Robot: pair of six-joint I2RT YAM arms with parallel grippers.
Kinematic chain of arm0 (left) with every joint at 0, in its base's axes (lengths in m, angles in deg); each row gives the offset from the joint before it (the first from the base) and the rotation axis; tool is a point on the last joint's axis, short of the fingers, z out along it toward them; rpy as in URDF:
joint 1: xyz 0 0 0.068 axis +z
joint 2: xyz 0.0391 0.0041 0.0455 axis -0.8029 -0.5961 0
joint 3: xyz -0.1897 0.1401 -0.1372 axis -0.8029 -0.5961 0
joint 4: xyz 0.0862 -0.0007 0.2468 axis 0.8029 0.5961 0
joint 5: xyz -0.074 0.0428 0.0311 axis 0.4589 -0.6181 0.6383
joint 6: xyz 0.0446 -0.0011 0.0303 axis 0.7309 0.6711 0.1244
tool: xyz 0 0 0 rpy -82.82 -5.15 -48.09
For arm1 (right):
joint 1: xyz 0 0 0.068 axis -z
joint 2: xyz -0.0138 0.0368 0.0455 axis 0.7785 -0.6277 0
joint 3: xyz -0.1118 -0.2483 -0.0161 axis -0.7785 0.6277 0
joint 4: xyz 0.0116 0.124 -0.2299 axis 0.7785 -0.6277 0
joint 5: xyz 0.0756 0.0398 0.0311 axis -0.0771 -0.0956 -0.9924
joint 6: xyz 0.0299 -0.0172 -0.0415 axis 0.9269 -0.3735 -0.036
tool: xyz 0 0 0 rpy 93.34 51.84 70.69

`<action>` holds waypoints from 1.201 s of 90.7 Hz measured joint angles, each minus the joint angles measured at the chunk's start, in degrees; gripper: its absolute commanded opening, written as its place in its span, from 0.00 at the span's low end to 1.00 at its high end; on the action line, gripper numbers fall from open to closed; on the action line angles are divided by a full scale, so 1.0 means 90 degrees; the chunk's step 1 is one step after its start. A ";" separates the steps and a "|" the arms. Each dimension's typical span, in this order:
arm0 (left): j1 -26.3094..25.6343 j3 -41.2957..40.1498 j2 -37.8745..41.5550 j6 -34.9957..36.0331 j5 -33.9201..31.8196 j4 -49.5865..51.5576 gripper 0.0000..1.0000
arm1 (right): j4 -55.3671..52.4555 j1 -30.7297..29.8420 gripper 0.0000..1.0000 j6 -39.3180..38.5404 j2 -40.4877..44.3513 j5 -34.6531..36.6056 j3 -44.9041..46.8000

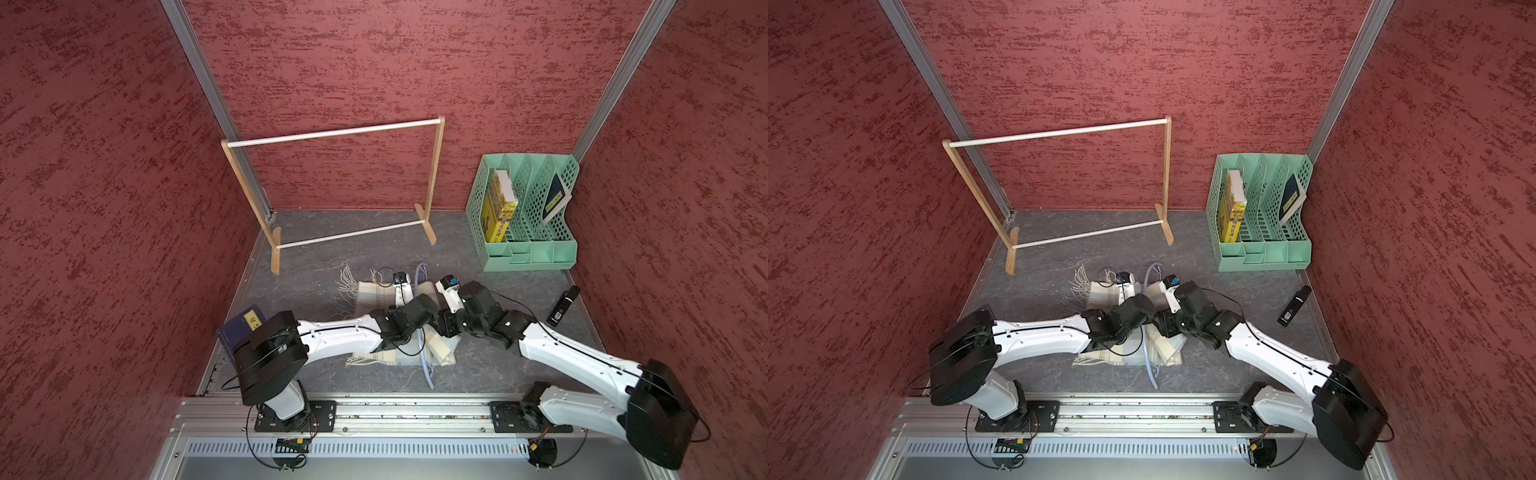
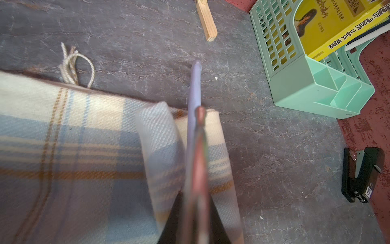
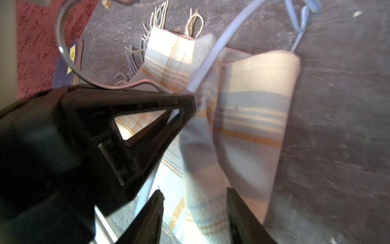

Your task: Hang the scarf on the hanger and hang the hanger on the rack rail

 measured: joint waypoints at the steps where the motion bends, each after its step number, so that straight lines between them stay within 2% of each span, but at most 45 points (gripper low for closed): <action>1: 0.0000 0.0002 0.0000 0.0000 0.0005 -0.0002 0.00 | -0.0046 -0.0002 0.48 0.0000 0.0068 0.0036 0.0019; 17: 0.0002 0.0066 0.0000 0.0010 0.0058 0.0022 0.00 | -0.0891 -0.0012 0.34 0.0182 0.1132 0.0692 0.0255; 25: 0.0000 0.0097 0.0000 0.0019 0.0063 0.0070 0.00 | -0.1180 -0.0012 0.09 0.0430 0.1450 0.0954 0.0398; 30: 0.0000 0.0104 0.0000 0.0019 0.0068 0.0083 0.00 | -0.1258 -0.0012 0.00 0.0532 0.1498 0.1054 0.0549; 45: 0.0000 0.0124 0.0000 0.0019 0.0078 0.0121 0.00 | -0.1277 -0.0012 0.00 0.0896 0.1226 0.1112 0.1086; 66: -0.0019 0.0255 0.0000 0.0044 0.0143 0.0245 0.00 | -0.0833 -0.0012 0.00 0.1003 0.0964 0.0840 0.1185; 89: -0.0070 0.0493 -0.0097 0.0119 0.0250 0.0347 0.00 | 0.0277 -0.0090 0.00 0.1052 0.0294 -0.0005 0.1171; 109: -0.0104 0.0697 -0.0097 0.0175 0.0389 0.0406 0.00 | 0.1819 -0.0335 0.00 0.1294 -0.0913 -0.0593 0.1178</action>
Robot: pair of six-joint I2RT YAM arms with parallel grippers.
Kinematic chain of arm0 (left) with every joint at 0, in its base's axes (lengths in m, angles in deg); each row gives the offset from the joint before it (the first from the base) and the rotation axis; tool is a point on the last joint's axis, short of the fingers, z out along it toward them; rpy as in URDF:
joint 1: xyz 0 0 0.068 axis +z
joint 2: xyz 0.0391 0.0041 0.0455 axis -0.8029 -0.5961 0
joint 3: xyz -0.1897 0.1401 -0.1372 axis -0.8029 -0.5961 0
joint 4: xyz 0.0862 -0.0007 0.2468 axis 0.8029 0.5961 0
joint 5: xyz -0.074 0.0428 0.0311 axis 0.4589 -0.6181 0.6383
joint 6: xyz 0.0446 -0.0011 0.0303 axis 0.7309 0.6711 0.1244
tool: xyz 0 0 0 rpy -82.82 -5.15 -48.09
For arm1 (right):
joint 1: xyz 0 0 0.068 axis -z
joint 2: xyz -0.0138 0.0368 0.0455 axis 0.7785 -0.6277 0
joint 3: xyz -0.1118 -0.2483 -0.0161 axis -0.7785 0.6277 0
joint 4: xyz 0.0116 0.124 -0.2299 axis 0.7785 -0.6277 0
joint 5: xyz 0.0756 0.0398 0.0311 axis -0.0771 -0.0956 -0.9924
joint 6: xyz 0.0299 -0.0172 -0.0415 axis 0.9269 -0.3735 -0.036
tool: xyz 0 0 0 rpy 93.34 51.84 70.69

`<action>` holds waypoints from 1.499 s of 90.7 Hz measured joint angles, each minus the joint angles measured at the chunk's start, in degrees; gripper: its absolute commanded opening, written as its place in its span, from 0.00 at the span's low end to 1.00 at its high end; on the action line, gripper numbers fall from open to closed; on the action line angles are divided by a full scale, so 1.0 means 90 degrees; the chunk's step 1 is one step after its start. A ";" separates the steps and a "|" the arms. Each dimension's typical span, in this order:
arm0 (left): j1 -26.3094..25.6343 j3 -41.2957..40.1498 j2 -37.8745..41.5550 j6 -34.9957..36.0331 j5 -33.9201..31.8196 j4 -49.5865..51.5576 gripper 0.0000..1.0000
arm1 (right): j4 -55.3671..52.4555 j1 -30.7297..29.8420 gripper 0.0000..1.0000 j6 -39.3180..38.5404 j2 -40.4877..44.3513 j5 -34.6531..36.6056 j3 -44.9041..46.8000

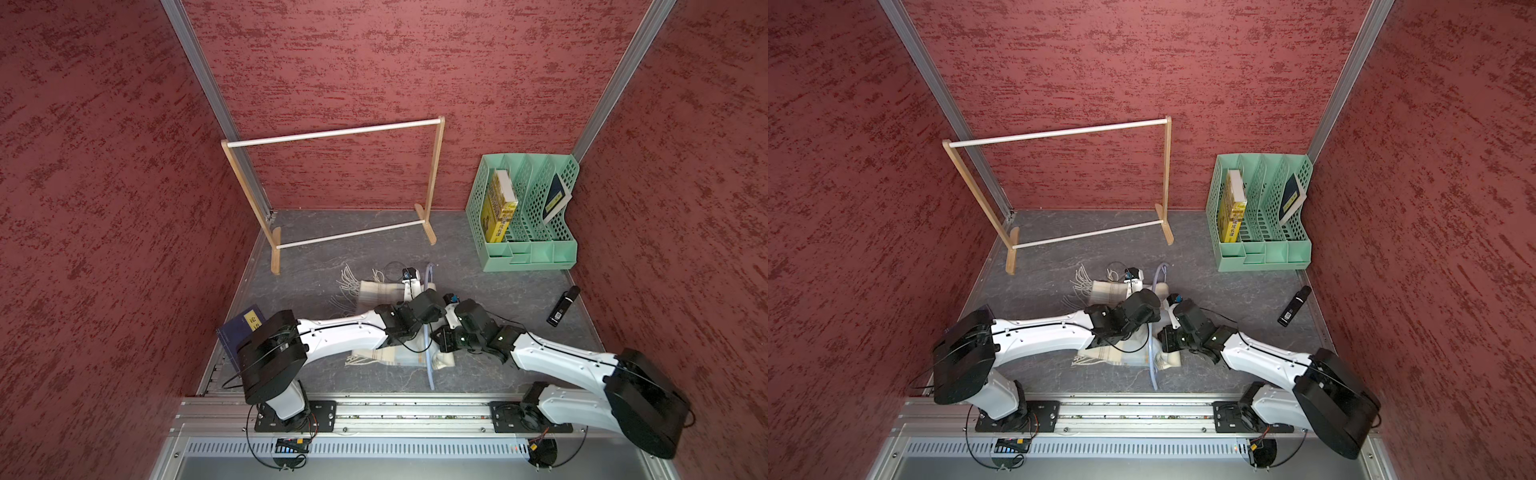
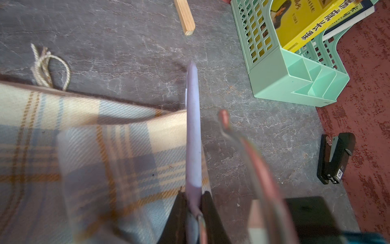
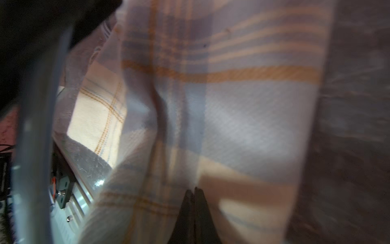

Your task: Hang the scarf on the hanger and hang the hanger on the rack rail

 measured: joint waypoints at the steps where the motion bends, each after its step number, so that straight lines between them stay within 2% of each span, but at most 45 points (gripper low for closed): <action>1: -0.0002 0.0012 0.0000 0.0005 0.0010 0.0002 0.00 | 0.0109 -0.0024 0.00 0.0017 -0.0092 -0.0036 0.0000; 26: 0.0015 0.0121 -0.0010 0.0151 -0.0175 0.0398 0.00 | 0.1523 -0.0367 0.00 0.0384 -0.1457 -0.0376 -0.0039; 39: 0.0051 0.0121 -0.0010 0.0233 -0.0299 0.0498 0.00 | 0.1970 -0.0398 0.00 0.0495 -0.1736 -0.0432 -0.0075; 49: 0.0051 0.0124 -0.0022 0.0238 -0.0308 0.0481 0.00 | 0.1831 -0.0423 0.00 0.0500 -0.1610 -0.0316 -0.0075; 59: 0.0029 0.0136 -0.0121 0.0146 -0.0257 0.0243 0.00 | 0.0925 -0.0466 0.00 0.0432 -0.0845 0.0206 -0.0046; 65: 0.0019 0.0160 -0.0228 0.0112 -0.0206 0.0109 0.00 | 0.0289 -0.0500 0.05 0.0323 -0.0114 0.0602 0.0012; 78: -0.0044 0.0182 -0.0478 0.0087 -0.0066 -0.0189 0.00 | -0.0554 -0.0561 0.20 0.0061 0.1486 0.1413 0.0019; 90: -0.0049 0.0289 -0.0534 0.0083 0.0087 -0.0243 0.00 | -0.1430 -0.0563 0.35 0.0000 0.2404 0.2016 0.0022; 104: -0.0049 0.0753 -0.0799 0.0126 0.0126 0.0027 0.00 | -0.2531 -0.0568 0.41 0.0163 0.3169 0.2283 0.0083; 117: -0.0029 0.1481 -0.1282 0.0228 0.0172 0.0357 0.00 | -0.3398 -0.0648 0.42 0.0449 0.3677 0.2382 0.0102; 136: 0.0148 0.2239 -0.1875 0.0323 0.0347 0.0537 0.00 | -0.4286 -0.0933 0.44 0.0823 0.3866 0.2531 -0.0005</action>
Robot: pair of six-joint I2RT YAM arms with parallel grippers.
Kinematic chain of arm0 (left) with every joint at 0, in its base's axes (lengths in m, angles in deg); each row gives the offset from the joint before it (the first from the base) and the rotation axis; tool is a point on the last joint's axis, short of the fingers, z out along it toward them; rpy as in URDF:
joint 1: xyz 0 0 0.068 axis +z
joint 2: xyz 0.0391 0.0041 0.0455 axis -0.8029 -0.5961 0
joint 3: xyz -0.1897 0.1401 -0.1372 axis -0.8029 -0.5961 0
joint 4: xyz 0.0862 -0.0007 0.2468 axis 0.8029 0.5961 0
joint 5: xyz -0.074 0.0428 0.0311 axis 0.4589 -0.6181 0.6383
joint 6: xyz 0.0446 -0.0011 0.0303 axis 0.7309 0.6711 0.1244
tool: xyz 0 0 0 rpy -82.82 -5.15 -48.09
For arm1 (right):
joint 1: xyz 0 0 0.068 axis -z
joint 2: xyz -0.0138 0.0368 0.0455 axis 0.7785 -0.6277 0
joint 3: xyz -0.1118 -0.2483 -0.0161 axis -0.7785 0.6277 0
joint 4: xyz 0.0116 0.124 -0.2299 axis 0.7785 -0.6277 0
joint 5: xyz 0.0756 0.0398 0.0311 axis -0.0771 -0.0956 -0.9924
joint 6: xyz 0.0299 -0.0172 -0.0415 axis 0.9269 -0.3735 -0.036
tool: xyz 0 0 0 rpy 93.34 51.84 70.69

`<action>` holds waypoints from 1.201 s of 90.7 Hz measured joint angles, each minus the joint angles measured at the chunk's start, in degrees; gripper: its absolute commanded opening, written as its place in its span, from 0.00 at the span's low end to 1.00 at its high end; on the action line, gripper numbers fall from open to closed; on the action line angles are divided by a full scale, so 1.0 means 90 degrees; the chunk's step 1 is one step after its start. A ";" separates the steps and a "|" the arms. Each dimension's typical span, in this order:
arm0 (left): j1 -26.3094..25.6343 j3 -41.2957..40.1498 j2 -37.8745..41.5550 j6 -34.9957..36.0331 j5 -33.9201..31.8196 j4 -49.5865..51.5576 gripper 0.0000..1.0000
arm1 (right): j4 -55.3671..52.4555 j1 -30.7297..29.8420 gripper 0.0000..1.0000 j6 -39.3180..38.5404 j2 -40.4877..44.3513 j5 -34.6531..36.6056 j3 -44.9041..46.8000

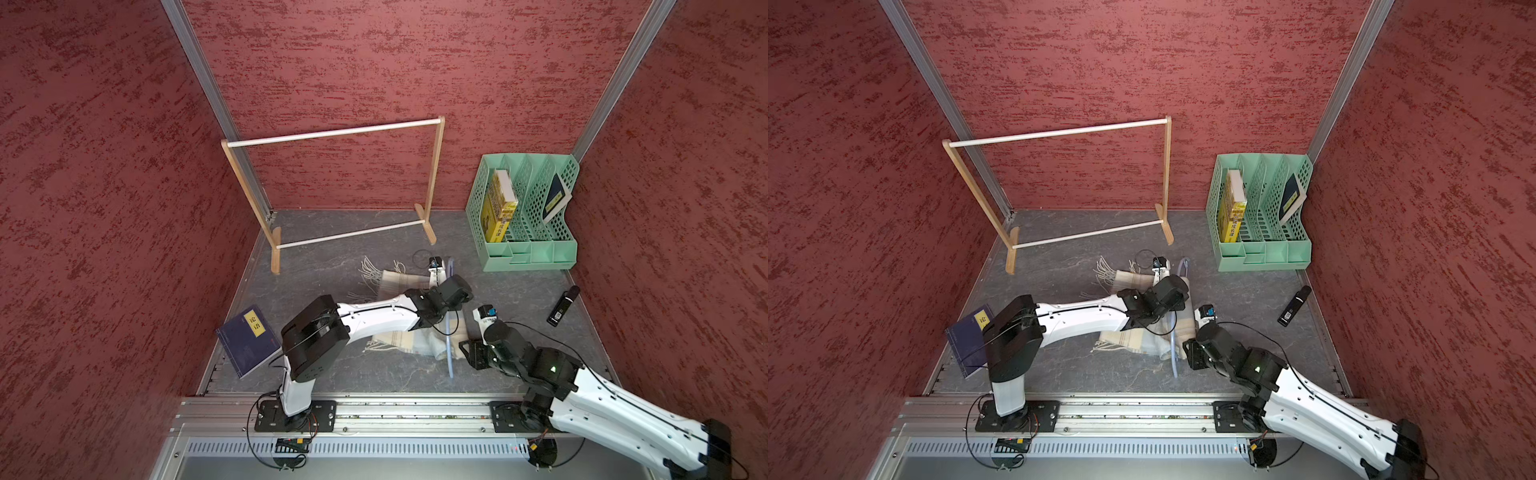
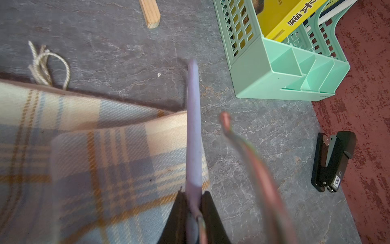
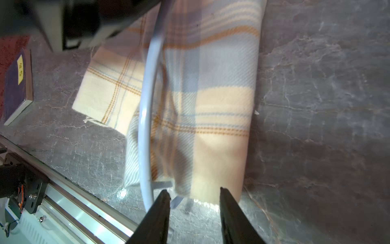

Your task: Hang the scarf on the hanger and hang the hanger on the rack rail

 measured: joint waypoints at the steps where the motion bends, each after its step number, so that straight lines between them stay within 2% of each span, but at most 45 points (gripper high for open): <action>1: 0.0007 0.0029 -0.0019 0.0005 0.0007 0.0010 0.00 | -0.0034 -0.0017 0.44 0.0015 -0.0010 0.0010 -0.0012; 13: 0.0112 0.0401 -0.0267 0.0075 0.0061 0.0148 0.00 | -0.0260 -0.0406 0.45 0.0272 -0.0287 0.0160 -0.0136; 32: 0.0216 0.0789 -0.0529 0.0155 0.0136 0.0296 0.00 | -0.0401 -0.1421 0.45 0.0794 -0.0998 0.0690 -0.0362; 52: 0.0265 0.0981 -0.0631 0.0260 0.0194 0.0449 0.00 | -0.0333 -0.2135 0.43 0.1285 -0.2217 0.1443 -0.0682; 75: 0.0287 0.0986 -0.0636 0.0306 0.0238 0.0454 0.00 | -0.0304 -0.2611 0.41 0.2062 -0.3876 0.2438 -0.1190; 86: 0.0301 0.0986 -0.0634 0.0313 0.0279 0.0449 0.00 | -0.0372 -0.2725 0.37 0.2475 -0.4517 0.2871 -0.1426; 109: 0.0328 0.0981 -0.0634 0.0342 0.0328 0.0442 0.00 | -0.1185 -0.2868 0.30 0.3283 -0.5168 0.3526 -0.2047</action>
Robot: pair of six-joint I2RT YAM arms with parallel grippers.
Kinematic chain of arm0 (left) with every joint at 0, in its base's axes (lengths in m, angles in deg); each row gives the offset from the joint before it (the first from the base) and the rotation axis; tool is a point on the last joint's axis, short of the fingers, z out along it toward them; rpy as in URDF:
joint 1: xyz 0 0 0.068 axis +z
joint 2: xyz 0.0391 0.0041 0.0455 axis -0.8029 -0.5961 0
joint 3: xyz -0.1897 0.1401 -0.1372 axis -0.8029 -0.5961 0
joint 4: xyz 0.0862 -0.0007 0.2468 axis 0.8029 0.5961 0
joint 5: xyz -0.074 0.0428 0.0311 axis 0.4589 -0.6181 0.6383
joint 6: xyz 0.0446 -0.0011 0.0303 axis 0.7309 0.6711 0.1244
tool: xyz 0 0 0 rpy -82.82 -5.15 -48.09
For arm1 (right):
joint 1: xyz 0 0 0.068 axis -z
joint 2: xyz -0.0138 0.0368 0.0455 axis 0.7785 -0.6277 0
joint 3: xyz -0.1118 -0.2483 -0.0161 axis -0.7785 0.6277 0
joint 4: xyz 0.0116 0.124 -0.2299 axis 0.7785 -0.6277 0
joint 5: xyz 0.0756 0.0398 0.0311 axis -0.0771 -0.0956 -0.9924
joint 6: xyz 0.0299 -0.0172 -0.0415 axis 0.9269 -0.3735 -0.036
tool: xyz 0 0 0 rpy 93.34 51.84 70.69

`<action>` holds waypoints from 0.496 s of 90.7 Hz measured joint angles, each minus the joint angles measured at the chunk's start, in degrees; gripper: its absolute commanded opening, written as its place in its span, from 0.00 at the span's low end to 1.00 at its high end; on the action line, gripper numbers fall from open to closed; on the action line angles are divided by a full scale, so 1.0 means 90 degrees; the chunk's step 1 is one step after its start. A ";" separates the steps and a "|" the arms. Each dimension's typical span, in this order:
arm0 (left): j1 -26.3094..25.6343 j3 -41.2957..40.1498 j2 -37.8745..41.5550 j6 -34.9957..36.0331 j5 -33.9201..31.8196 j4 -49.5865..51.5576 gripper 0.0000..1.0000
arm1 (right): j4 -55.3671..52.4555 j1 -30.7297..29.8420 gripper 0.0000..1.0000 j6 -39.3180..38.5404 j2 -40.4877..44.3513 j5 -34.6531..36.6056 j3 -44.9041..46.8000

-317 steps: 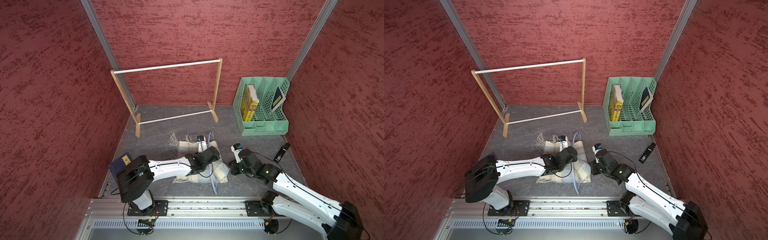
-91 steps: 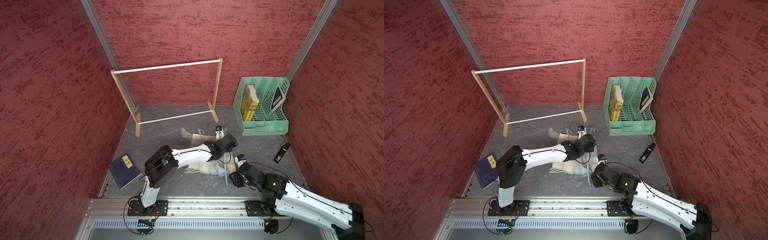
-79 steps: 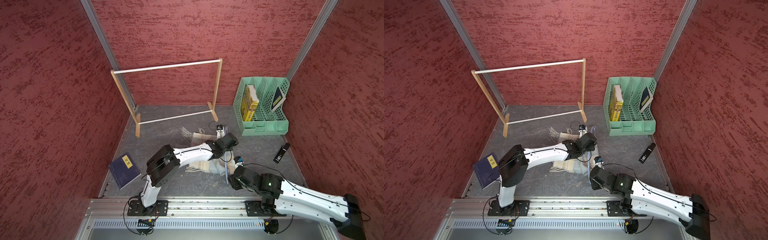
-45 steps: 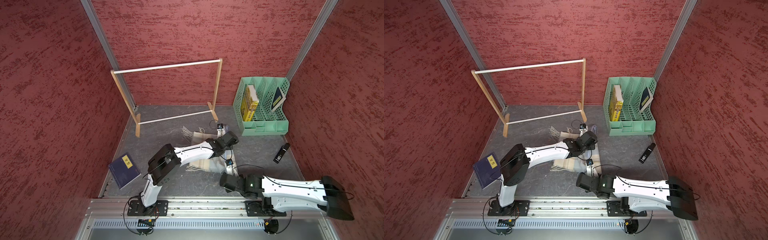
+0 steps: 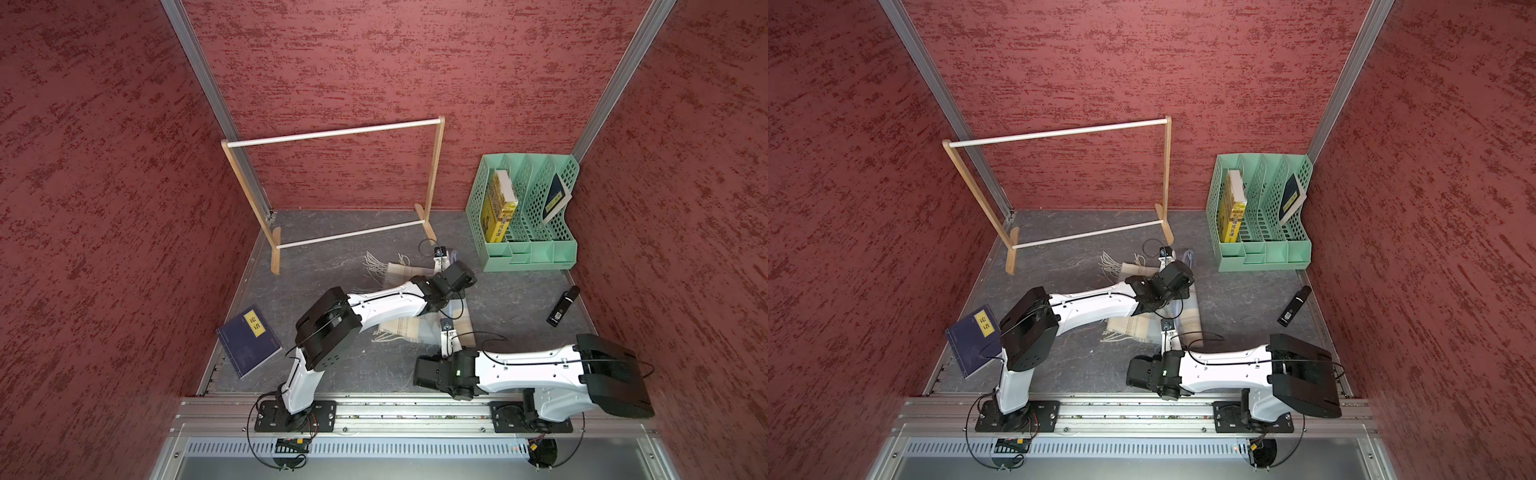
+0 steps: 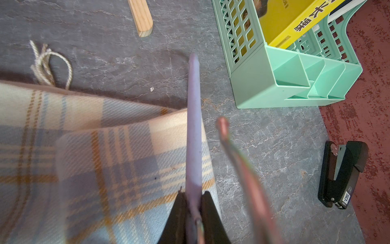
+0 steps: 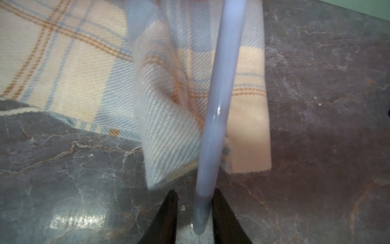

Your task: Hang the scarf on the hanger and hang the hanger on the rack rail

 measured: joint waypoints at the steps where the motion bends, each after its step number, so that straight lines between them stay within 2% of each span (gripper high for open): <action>1: 0.0000 0.0000 0.0000 0.0000 0.0000 0.0000 0.00 | -0.0024 -0.0002 0.30 0.0027 -0.0015 0.0022 -0.0017; 45: 0.0027 -0.0002 -0.0002 -0.0005 0.0066 -0.0015 0.00 | -0.0459 -0.0032 0.23 0.0600 -0.0372 0.0267 -0.0085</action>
